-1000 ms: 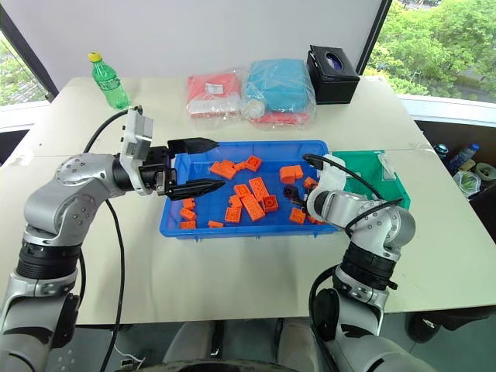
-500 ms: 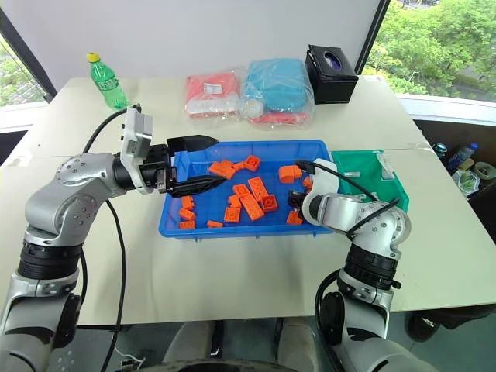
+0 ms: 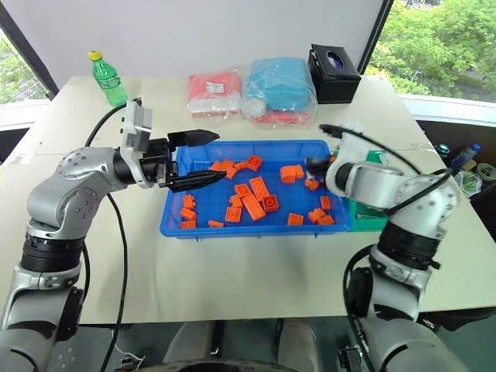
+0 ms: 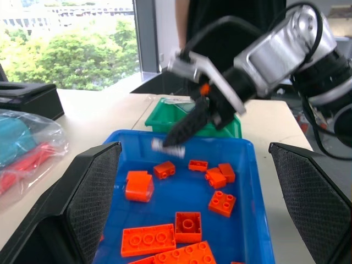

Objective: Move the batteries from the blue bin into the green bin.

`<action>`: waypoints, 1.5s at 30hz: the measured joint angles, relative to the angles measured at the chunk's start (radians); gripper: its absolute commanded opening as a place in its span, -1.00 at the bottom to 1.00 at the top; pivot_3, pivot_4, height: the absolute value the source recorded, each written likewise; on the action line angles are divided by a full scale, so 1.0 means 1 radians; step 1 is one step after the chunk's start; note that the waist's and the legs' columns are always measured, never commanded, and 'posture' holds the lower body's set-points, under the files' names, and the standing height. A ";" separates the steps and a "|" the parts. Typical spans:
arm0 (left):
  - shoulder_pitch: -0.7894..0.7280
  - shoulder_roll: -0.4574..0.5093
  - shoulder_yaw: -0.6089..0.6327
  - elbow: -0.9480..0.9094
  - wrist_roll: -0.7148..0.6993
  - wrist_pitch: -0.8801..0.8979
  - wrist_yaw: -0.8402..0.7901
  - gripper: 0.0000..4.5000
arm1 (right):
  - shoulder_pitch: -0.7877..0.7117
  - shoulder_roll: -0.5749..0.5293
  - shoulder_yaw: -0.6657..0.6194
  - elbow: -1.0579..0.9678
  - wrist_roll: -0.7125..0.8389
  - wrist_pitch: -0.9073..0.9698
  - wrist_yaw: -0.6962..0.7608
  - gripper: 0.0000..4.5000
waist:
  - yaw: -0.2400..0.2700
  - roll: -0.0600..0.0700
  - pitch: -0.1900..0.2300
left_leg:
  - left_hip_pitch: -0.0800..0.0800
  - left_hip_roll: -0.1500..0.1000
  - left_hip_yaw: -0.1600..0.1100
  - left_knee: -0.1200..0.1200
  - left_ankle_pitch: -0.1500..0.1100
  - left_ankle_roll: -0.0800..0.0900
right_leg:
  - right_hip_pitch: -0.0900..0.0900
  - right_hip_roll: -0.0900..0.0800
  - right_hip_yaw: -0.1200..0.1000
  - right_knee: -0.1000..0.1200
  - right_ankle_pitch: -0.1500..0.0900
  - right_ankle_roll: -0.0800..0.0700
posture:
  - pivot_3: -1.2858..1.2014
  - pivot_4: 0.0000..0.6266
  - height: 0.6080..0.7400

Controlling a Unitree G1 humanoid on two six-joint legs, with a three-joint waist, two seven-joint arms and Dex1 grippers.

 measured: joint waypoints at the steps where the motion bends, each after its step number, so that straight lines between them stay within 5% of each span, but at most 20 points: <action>1: -0.006 -0.001 0.000 0.004 0.000 -0.001 -0.003 1.00 | -0.009 -0.034 -0.008 -0.001 0.001 0.000 0.013 -0.94 | 0.001 0.000 0.000 | -0.002 0.000 0.000 0.000 0.000 0.000 | -0.001 0.000 0.000 0.000 0.000 0.000 | 0.03 -0.52 0.75; 6: -0.023 -0.013 -0.012 0.026 0.002 -0.007 -0.034 1.00 | 0.056 -0.265 -0.102 -0.026 0.003 0.000 0.097 -0.94 | 0.002 -0.006 -0.004 | -0.003 -0.001 -0.001 0.001 0.000 0.000 | 0.004 0.000 0.001 -0.001 0.000 0.000 | 0.03 -0.52 0.75; 9: -0.033 -0.019 -0.023 0.041 0.004 -0.016 -0.051 1.00 | 0.184 -0.306 -0.148 -0.043 0.002 0.000 0.132 -0.94 | 0.000 -0.008 -0.005 | -0.002 0.000 -0.001 0.001 0.000 0.001 | 0.005 0.002 0.001 -0.001 0.000 0.000 | 0.03 -0.52 0.75; 16: -0.061 -0.028 -0.041 0.073 0.012 -0.034 -0.088 1.00 | 0.256 -0.198 -0.189 -0.059 -0.032 -0.002 0.146 0.51 | -0.007 -0.002 -0.003 | -0.001 0.001 -0.002 0.001 0.000 0.001 | 0.002 0.004 0.001 -0.001 0.000 0.000 | 0.03 -0.52 0.75; 22: -0.061 0.007 -0.040 0.105 0.030 -0.042 -0.124 1.00 | 0.323 -0.409 -0.074 -0.102 -0.095 -0.106 0.389 0.51 | 0.001 0.001 -0.001 | -0.004 -0.001 -0.002 0.001 0.000 0.001 | 0.001 0.004 0.005 -0.002 0.000 0.000 | 0.03 -0.52 0.75; 30: -0.059 0.126 -0.031 0.130 0.065 -0.071 -0.196 1.00 | 0.582 -0.838 0.007 -0.177 -0.278 -0.674 1.225 0.51 | -0.002 -0.004 -0.001 | -0.002 0.003 -0.004 0.001 -0.003 -0.003 | 0.001 0.010 0.006 -0.013 0.000 0.000 | 0.03 -0.52 0.75; 34: -0.049 0.246 0.007 0.180 0.086 -0.092 -0.245 1.00 | 0.636 -0.857 0.008 -0.057 -0.390 -0.922 1.464 0.51 | -0.005 -0.002 0.001 | -0.003 0.003 0.000 0.003 -0.003 -0.003 | -0.001 0.009 0.006 -0.014 0.000 0.000 | 0.03 -0.52 0.75; 45: 0.101 0.423 0.169 0.267 0.134 -0.170 -0.266 1.00 | 0.613 -0.820 0.053 0.140 -0.451 -1.048 1.632 0.51 | 0.002 -0.001 0.001 | -0.003 0.003 0.000 0.001 -0.002 -0.003 | -0.002 0.009 0.006 -0.012 0.001 -0.002 | 0.03 -0.52 0.75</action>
